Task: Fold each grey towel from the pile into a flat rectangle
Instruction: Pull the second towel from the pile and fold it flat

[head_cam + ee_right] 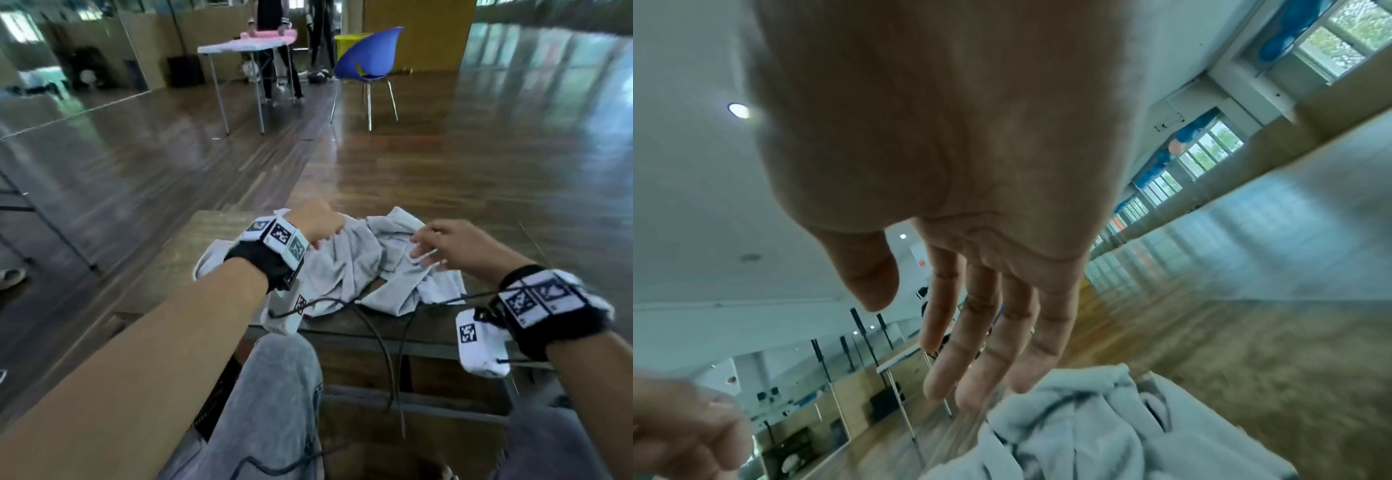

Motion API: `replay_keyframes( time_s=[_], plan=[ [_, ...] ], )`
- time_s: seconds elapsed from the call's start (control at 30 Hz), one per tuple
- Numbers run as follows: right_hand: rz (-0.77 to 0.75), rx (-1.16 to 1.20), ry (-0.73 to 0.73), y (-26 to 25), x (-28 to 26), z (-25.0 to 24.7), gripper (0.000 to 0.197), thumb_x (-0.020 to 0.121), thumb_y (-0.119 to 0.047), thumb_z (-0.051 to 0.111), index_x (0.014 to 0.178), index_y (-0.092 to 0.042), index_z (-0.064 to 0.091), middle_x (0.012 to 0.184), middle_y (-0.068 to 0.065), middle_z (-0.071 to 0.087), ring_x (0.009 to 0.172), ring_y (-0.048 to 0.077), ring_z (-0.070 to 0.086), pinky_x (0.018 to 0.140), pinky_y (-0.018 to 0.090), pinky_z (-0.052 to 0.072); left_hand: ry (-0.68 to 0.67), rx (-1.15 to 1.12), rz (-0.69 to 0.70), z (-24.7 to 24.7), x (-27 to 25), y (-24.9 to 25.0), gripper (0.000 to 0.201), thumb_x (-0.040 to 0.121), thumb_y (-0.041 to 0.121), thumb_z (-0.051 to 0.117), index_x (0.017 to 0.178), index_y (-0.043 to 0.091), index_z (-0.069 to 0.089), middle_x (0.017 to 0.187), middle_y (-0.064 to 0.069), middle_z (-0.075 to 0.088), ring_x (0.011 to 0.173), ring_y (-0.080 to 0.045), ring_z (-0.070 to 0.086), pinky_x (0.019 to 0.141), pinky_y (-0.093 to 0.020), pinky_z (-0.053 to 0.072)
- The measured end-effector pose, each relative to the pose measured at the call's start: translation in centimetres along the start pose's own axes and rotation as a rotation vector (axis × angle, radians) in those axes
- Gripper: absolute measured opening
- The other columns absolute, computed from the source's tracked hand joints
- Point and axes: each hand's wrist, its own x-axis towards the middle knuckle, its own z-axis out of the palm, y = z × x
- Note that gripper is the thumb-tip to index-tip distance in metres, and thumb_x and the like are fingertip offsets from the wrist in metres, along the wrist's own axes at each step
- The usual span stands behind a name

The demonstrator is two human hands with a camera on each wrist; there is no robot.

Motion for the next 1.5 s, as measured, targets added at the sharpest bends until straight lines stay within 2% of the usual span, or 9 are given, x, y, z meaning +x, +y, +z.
replay_keyframes(
  time_s=[0.2, 0.33, 0.53, 0.67, 0.87, 1.03, 1.17, 1.33, 1.5],
  plan=[
    [0.002, -0.023, -0.092, 4.0, 7.5, 5.8, 0.021, 0.100, -0.026, 0.055, 0.095, -0.009, 0.065, 0.087, 0.003, 0.075, 0.064, 0.004, 0.068, 0.058, 0.020, 0.048, 0.047, 0.219, -0.155, 2.8, 8.1, -5.3, 0.019, 0.089, 0.026, 0.047, 0.086, 0.009, 0.056, 0.078, -0.008, 0.057, 0.067, -0.026, 0.056, 0.059, -0.028, 0.043],
    [-0.068, -0.071, -0.181, 4.1, 11.2, 10.7, 0.022, 0.097, -0.031, 0.057, 0.091, -0.013, 0.068, 0.085, 0.003, 0.074, 0.083, 0.023, 0.071, 0.080, 0.043, 0.058, 0.038, 0.417, -0.309, 3.2, 11.7, -9.7, 0.052, 0.088, 0.047, 0.049, 0.122, 0.009, 0.059, 0.131, -0.020, 0.055, 0.121, -0.041, 0.047, 0.097, -0.044, 0.040],
    [-0.152, -0.112, -0.232, 2.9, 11.1, 15.7, 0.017, 0.095, -0.032, 0.058, 0.089, -0.018, 0.067, 0.085, 0.002, 0.072, 0.081, 0.020, 0.067, 0.080, 0.041, 0.056, 0.076, 0.247, -0.231, 2.7, 10.5, -12.3, 0.038, 0.092, 0.016, 0.051, 0.064, -0.010, 0.049, 0.111, -0.038, 0.059, 0.104, -0.050, 0.057, 0.058, -0.042, 0.038],
    [-0.130, -0.117, -0.253, 1.8, 9.1, 16.1, 0.021, 0.097, -0.032, 0.056, 0.091, -0.014, 0.066, 0.090, 0.001, 0.074, 0.078, 0.018, 0.068, 0.078, 0.039, 0.055, 0.006, 0.165, -0.299, 3.2, 8.7, -12.8, 0.025, 0.093, 0.006, 0.048, 0.078, -0.009, 0.061, 0.093, -0.031, 0.063, 0.093, -0.047, 0.060, 0.064, -0.039, 0.047],
    [-0.122, -0.147, -0.262, 2.0, 6.9, 15.0, 0.027, 0.098, -0.031, 0.056, 0.096, -0.006, 0.066, 0.096, 0.009, 0.073, 0.087, 0.023, 0.068, 0.084, 0.039, 0.052, 0.010, 0.206, -0.376, 5.5, 7.6, -14.0, 0.032, 0.093, 0.015, 0.053, 0.118, -0.002, 0.064, 0.123, -0.018, 0.065, 0.115, -0.032, 0.061, 0.089, -0.035, 0.048],
    [-0.116, -0.164, -0.240, 2.4, 6.1, 14.2, 0.021, 0.097, -0.032, 0.057, 0.099, -0.012, 0.066, 0.095, 0.003, 0.071, 0.090, 0.021, 0.067, 0.083, 0.036, 0.052, 0.118, 0.258, -0.274, 4.8, 6.7, -12.3, 0.020, 0.095, 0.011, 0.045, 0.088, -0.001, 0.060, 0.114, -0.019, 0.065, 0.098, -0.031, 0.061, 0.071, -0.029, 0.040],
    [-0.143, -0.091, -0.162, 1.8, 5.7, 13.8, 0.034, 0.090, -0.037, 0.068, 0.114, -0.016, 0.058, 0.101, -0.004, 0.063, 0.087, 0.012, 0.061, 0.071, 0.024, 0.045, 0.347, 0.059, -0.126, 2.3, 5.8, -8.6, 0.032, 0.087, 0.006, 0.057, 0.056, 0.002, 0.051, 0.063, -0.009, 0.058, 0.073, -0.028, 0.058, 0.053, -0.028, 0.040],
    [-0.177, 0.053, -0.044, -0.6, 5.1, 12.7, 0.073, 0.075, -0.052, 0.081, 0.130, -0.020, 0.045, 0.119, -0.005, 0.056, 0.103, 0.011, 0.057, 0.086, 0.029, 0.049, 0.202, -0.365, 0.081, 0.2, 3.1, -2.9, 0.016, 0.080, 0.012, 0.073, 0.086, -0.003, 0.077, 0.076, -0.009, 0.073, 0.064, -0.005, 0.059, 0.062, -0.016, 0.049],
    [-0.258, -0.100, 0.150, -2.0, 4.4, 9.7, 0.008, 0.093, -0.014, 0.054, 0.090, -0.009, 0.058, 0.080, 0.003, 0.062, 0.078, 0.026, 0.060, 0.064, 0.035, 0.045, 0.168, -0.406, 0.282, 0.4, 1.2, -0.6, 0.024, 0.085, -0.008, 0.058, 0.097, 0.000, 0.076, 0.092, -0.006, 0.075, 0.085, -0.013, 0.066, 0.083, -0.029, 0.055]
  ],
)
